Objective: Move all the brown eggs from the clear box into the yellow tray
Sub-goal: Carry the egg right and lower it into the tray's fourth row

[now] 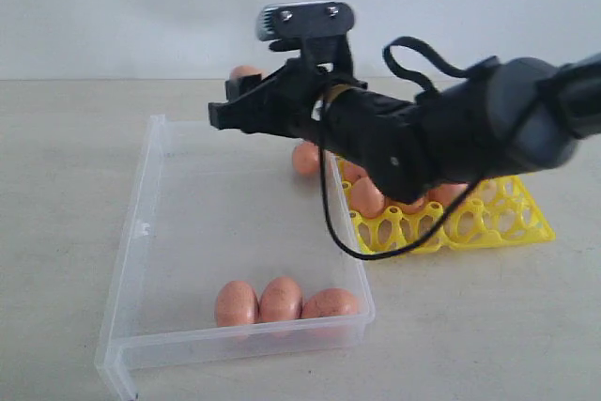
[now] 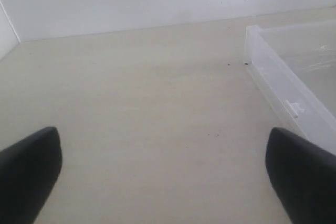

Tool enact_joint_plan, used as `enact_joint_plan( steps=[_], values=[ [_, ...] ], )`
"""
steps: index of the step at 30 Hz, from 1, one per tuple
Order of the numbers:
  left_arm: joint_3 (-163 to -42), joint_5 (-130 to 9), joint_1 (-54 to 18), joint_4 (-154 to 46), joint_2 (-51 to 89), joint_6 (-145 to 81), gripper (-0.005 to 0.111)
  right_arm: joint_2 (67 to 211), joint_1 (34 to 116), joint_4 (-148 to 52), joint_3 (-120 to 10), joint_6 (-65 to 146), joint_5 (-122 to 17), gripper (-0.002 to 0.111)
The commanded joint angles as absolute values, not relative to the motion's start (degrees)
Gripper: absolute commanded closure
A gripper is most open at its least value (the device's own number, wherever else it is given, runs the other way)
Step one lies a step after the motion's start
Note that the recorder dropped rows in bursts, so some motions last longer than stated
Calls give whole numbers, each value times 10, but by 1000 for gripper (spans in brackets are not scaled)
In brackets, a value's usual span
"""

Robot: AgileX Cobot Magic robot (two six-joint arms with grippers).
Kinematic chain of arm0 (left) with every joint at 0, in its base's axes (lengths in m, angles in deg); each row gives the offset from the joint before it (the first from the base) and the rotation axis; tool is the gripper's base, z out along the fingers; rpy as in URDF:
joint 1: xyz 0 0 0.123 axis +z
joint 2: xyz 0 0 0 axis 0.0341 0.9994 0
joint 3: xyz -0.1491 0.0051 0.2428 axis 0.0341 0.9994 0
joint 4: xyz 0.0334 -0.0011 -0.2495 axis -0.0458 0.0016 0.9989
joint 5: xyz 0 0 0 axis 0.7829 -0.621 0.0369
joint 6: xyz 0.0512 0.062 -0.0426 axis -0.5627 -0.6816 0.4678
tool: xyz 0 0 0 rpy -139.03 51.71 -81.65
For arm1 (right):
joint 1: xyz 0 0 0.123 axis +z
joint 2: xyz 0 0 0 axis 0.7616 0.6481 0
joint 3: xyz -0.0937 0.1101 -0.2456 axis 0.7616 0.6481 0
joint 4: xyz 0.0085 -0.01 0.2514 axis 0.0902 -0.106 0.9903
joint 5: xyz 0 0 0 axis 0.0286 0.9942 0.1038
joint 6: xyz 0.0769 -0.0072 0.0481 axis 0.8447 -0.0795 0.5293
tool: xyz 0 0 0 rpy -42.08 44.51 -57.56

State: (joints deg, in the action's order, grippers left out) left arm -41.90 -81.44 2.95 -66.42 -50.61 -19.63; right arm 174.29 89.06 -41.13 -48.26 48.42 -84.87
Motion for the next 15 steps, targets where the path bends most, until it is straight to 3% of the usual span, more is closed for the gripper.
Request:
enact_joint_plan(
  steps=[1, 2, 5, 8, 10, 15],
  values=[
    [-417, -814, 27, -665, -506, -192, 6, 1675, 802, -469, -386, 649, -964, 109],
    [-417, -814, 27, -665, -506, -192, 6, 1670, 770, -535, -370, 716, -980, 109],
    [-417, -814, 27, -665, -506, -192, 6, 1667, 568, -950, -309, 972, -1218, 109],
    [-417, -814, 27, -665, -506, -192, 6, 1667, 420, -1151, -301, 1052, -1225, 109],
    [-417, -814, 27, -665, -506, -192, 6, 1666, 373, -1234, -301, 1068, -1225, 109],
    [-417, -814, 27, -665, -506, -192, 6, 1666, 355, -1244, -292, 1050, -1225, 109]
  ],
)
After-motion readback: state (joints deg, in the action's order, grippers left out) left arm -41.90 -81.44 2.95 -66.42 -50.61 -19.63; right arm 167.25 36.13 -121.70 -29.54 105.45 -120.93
